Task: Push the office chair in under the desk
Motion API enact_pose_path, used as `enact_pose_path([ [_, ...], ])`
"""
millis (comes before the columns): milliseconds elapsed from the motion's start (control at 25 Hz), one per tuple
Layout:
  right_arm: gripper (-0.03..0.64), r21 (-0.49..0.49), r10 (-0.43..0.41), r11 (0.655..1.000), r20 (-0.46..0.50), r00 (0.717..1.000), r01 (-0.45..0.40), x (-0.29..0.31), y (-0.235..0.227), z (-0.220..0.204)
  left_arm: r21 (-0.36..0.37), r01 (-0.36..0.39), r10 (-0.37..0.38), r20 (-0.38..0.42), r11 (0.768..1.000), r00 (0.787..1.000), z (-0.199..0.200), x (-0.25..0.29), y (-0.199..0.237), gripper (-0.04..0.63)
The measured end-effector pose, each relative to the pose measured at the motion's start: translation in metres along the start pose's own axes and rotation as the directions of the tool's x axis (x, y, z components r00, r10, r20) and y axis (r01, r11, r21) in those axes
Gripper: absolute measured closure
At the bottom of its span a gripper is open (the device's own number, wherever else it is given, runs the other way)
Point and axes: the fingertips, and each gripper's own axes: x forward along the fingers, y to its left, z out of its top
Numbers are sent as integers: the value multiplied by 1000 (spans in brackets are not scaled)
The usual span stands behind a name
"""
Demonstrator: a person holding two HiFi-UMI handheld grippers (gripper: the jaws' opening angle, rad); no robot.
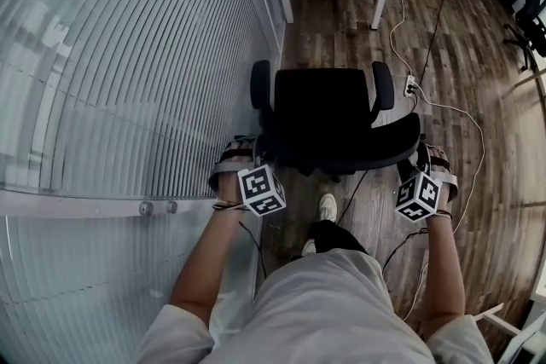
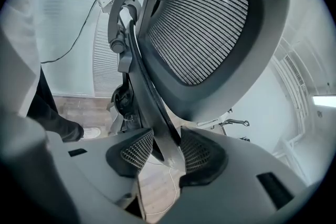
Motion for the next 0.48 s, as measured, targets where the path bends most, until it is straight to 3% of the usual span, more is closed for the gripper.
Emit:
enact_pose_path([
  [160,443,5,14,1000,-7,1000,-14,-4,-20,22,-4,18,-18,-4,1000,1000,-5,-11,27,399],
  [480,442,-1,21,1000,5,1000,-21,1,-36,13,-6,18,-18,-5,1000,1000,8,-8,31,400],
])
